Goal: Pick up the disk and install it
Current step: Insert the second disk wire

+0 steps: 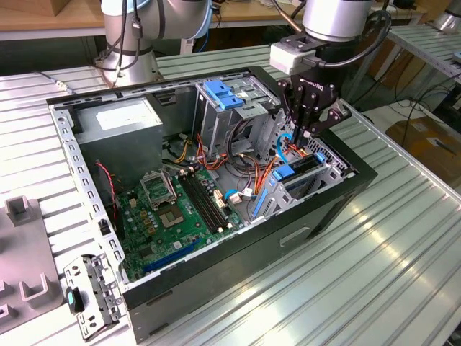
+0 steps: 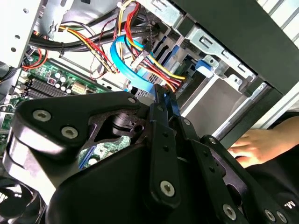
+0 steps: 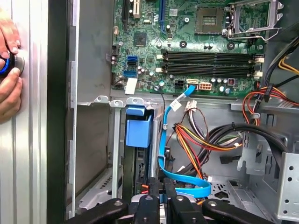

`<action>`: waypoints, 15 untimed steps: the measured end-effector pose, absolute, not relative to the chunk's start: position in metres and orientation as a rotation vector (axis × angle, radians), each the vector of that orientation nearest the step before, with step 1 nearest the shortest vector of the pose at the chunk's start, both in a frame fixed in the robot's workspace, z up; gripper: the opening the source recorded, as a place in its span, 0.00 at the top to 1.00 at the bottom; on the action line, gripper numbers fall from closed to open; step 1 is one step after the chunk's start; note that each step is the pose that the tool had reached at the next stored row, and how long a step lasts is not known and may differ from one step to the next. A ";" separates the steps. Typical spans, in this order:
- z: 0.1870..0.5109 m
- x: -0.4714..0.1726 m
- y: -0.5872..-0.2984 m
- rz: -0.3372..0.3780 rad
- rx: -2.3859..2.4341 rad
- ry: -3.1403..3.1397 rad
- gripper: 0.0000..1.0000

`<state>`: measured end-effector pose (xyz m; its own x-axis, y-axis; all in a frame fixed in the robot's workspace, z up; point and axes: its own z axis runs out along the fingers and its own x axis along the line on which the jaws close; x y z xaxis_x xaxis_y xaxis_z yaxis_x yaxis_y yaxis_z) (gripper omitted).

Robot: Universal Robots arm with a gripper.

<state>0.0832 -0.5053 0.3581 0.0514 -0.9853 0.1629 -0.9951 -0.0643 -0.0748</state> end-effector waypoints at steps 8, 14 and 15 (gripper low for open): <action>0.356 0.069 -0.514 0.291 2.262 -2.144 0.84; 0.354 0.068 -0.528 0.271 2.279 -2.165 0.84; 0.353 0.068 -0.531 0.268 2.283 -2.169 0.84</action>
<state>0.0677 -0.5308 0.3528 0.0434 -0.9931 0.1094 -0.9899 -0.0575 -0.1299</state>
